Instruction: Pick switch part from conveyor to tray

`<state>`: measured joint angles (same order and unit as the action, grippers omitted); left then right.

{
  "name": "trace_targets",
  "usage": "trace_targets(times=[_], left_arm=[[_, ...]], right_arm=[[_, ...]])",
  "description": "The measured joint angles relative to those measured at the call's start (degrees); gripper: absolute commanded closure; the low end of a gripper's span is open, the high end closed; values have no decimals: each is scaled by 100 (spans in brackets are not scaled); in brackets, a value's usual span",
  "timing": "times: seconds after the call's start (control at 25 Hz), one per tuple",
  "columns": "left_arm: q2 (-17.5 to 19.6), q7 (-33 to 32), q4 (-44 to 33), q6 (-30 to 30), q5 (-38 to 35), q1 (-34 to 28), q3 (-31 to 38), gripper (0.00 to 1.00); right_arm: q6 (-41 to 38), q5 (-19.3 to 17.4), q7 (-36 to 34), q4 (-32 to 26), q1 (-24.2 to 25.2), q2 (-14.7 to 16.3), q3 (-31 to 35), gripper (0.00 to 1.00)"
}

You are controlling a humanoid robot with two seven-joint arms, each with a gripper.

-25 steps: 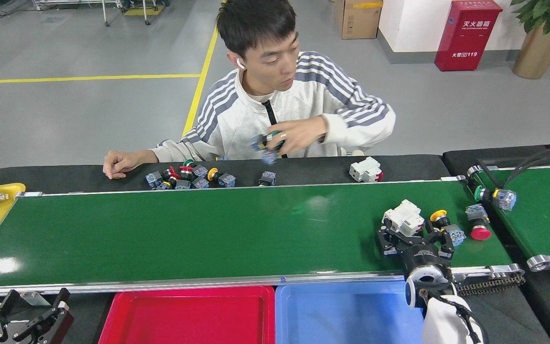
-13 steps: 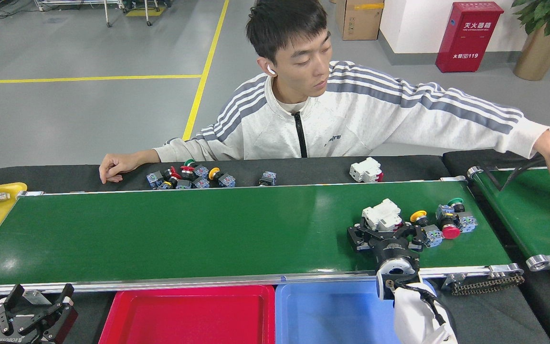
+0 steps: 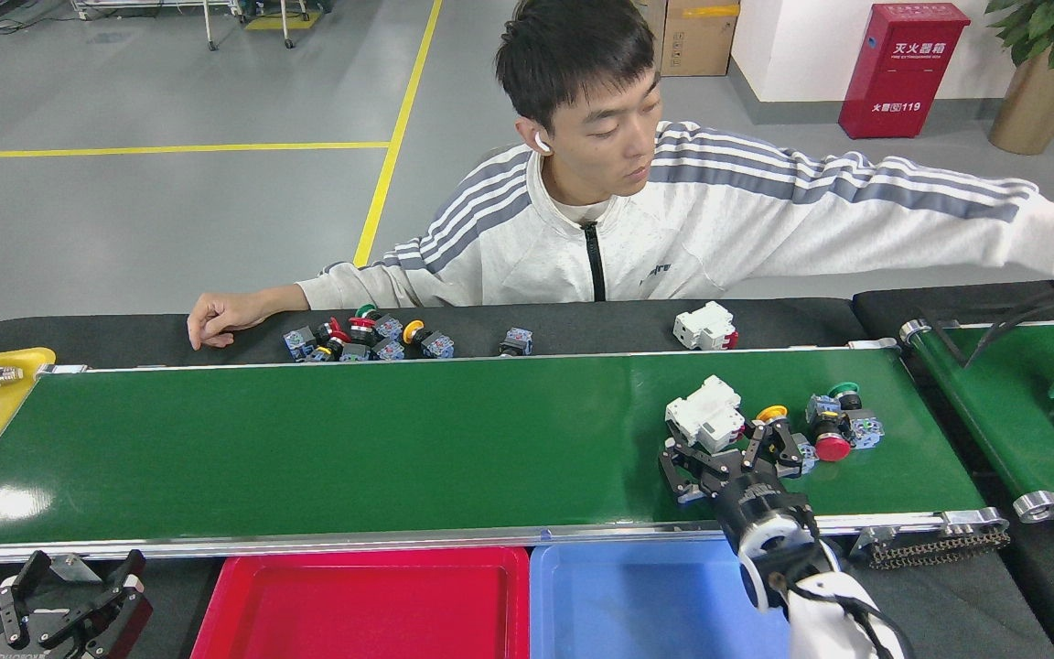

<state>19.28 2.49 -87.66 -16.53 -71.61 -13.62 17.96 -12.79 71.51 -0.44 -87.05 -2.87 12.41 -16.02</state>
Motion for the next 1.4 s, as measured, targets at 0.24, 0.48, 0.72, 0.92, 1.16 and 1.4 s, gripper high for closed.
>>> trace_targets(times=[0.24,0.48,0.72,0.92,1.16,1.4], left_arm=[[-10,-1,-4,-5,11,-66,146,0],[-13,-2,-47,16,66,-67,204,0],[-13,-2,-58,20,69,-67,205,0],[-13,-1,-72,35,69,-12,166,0],[-12,-3,-68,37,54,62,149,0],[-12,-4,-60,25,26,94,118,0]], right_arm=[[-1720,-133,-517,-544,1255,131,280,0],[-511,-90,-569,-569,1293,-31,452,0],[2572,-97,-564,-585,1240,-307,457,0],[3014,104,-284,-559,659,-367,283,0],[3070,1092,412,102,8,-1523,70,0],[3086,1237,582,895,-594,-1930,14,0]])
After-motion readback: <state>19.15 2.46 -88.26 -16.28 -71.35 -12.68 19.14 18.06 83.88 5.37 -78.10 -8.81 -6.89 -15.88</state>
